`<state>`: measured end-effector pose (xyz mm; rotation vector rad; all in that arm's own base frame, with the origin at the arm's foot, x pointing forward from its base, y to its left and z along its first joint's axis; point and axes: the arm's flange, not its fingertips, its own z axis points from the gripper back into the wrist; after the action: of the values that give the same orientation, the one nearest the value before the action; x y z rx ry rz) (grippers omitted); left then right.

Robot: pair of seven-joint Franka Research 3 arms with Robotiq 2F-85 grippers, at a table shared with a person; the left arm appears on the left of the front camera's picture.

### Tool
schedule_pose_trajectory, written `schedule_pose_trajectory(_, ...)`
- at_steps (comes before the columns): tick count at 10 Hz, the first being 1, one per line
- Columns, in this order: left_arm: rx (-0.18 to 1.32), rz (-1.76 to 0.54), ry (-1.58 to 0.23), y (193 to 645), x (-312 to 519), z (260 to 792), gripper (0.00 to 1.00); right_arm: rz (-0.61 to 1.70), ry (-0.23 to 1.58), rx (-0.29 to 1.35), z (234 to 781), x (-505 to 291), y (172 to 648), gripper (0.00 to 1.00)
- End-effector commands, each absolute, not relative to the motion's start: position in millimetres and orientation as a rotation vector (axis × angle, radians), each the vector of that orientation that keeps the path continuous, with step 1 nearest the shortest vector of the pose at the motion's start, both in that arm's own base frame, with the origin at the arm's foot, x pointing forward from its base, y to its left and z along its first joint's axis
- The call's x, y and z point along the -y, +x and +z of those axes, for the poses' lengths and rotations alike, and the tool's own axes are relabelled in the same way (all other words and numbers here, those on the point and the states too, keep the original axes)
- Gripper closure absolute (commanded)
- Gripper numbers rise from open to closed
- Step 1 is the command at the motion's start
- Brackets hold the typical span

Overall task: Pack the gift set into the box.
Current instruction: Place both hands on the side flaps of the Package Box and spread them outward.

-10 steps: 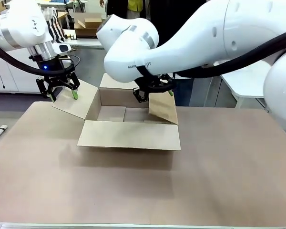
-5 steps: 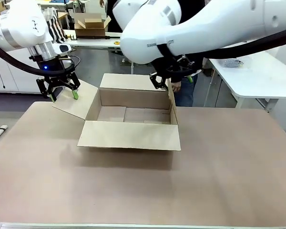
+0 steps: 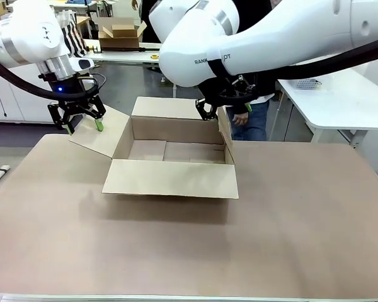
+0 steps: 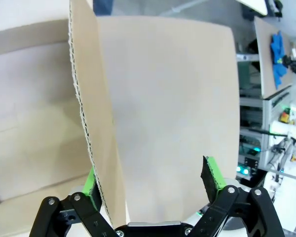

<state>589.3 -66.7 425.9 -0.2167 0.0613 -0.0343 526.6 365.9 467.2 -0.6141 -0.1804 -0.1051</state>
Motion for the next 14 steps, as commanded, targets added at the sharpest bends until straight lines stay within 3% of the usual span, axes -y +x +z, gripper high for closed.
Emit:
schedule_pose_trajectory(1,-0.062,-0.027,-0.201,589,65,428,0.0,-0.19,-0.487,0.093,458,-320,537,0.0)
schedule_pose_trajectory(4,-0.062,-0.027,-0.201,589,65,428,0.0,-0.225,-0.111,-0.062,411,-233,559,0.0)
schedule_pose_trajectory(7,-0.062,-0.027,-0.201,589,65,428,0.0,-0.374,0.121,-0.072,378,-174,551,0.0)
schedule_pose_trajectory(11,-0.062,-0.027,-0.201,589,65,428,0.0,-0.356,0.172,0.066,396,-168,543,0.0)
schedule_pose_trajectory(12,-0.062,-0.027,-0.201,589,65,428,0.0,-0.417,0.149,-0.021,380,-159,555,0.0)
schedule_pose_trajectory(14,-0.062,-0.027,-0.201,589,65,428,0.0,-0.417,0.149,-0.021,380,-159,555,0.0)
